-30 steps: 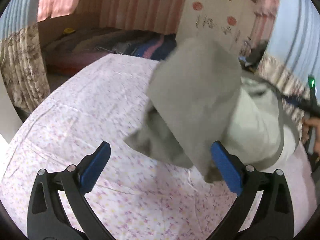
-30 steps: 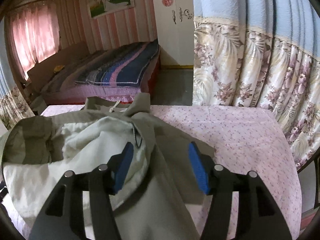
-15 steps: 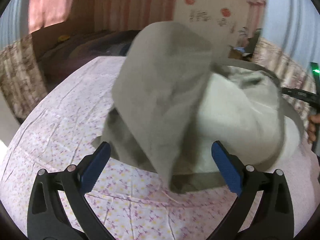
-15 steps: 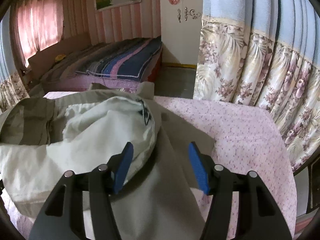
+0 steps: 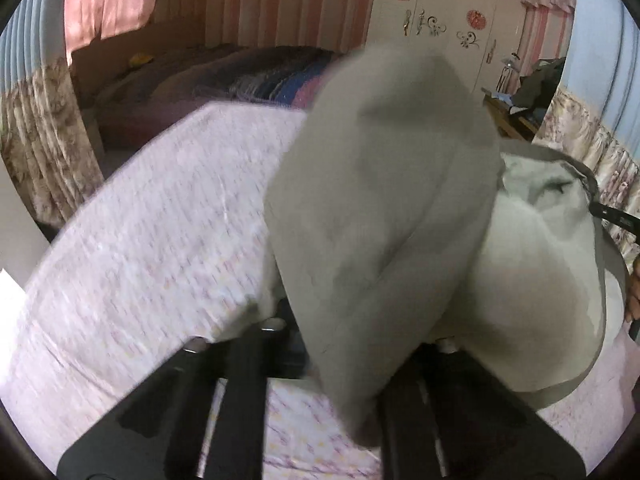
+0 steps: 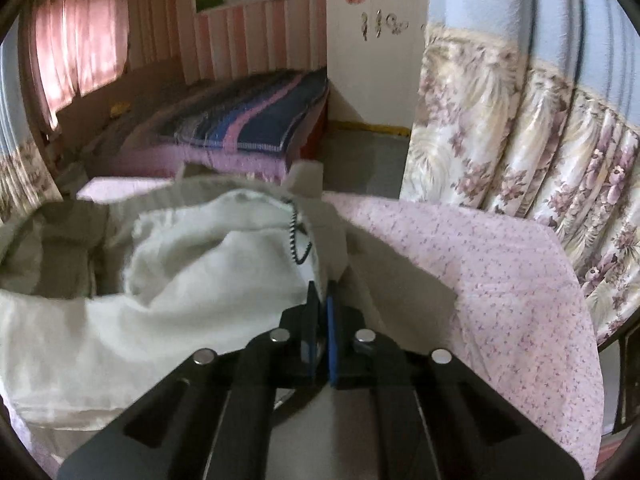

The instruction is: Fold large clothes

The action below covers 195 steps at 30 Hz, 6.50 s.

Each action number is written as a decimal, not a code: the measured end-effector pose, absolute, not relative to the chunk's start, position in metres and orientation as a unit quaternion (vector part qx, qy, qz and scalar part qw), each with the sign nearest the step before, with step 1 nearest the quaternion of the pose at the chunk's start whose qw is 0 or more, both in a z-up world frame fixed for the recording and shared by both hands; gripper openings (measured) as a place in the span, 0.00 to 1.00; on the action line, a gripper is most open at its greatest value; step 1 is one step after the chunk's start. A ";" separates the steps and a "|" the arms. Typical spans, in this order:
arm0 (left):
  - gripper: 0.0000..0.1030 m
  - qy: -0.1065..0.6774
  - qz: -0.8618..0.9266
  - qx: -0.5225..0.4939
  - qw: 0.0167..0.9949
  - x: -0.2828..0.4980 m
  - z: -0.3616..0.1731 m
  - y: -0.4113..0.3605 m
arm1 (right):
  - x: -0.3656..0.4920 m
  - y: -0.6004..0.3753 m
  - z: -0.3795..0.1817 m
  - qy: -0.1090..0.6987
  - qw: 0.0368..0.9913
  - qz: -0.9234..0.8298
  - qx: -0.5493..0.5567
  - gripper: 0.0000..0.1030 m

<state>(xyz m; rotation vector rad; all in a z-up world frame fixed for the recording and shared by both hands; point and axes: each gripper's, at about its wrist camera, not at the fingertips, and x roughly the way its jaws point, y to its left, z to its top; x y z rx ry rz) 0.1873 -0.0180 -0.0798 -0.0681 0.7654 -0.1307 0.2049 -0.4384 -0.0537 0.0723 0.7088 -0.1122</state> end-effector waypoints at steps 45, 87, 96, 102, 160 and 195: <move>0.97 0.462 -0.021 -0.048 0.885 0.433 -0.001 -0.024 | 0.211 -0.509 -0.002 0.306 0.937 -0.122 0.118 0.61; 0.97 0.320 -0.002 -0.036 0.947 0.120 -0.002 0.041 | 0.143 -0.410 -0.030 0.291 0.950 -0.106 0.037 0.79; 0.97 0.312 -0.035 -0.036 0.949 0.106 -0.002 0.003 | 0.109 -0.428 -0.016 0.271 0.955 -0.101 0.062 0.83; 0.97 0.322 -0.060 -0.037 0.944 0.136 -0.008 -0.017 | 0.106 -0.435 -0.023 0.294 0.949 -0.100 0.052 0.85; 0.97 0.410 -0.153 0.062 0.897 0.233 -0.087 -0.223 | 0.173 -0.471 -0.123 0.446 0.893 -0.041 0.049 0.93; 0.97 0.375 -0.127 0.014 0.918 0.234 -0.016 -0.079 | 0.213 -0.277 0.057 0.352 0.930 0.077 0.077 0.08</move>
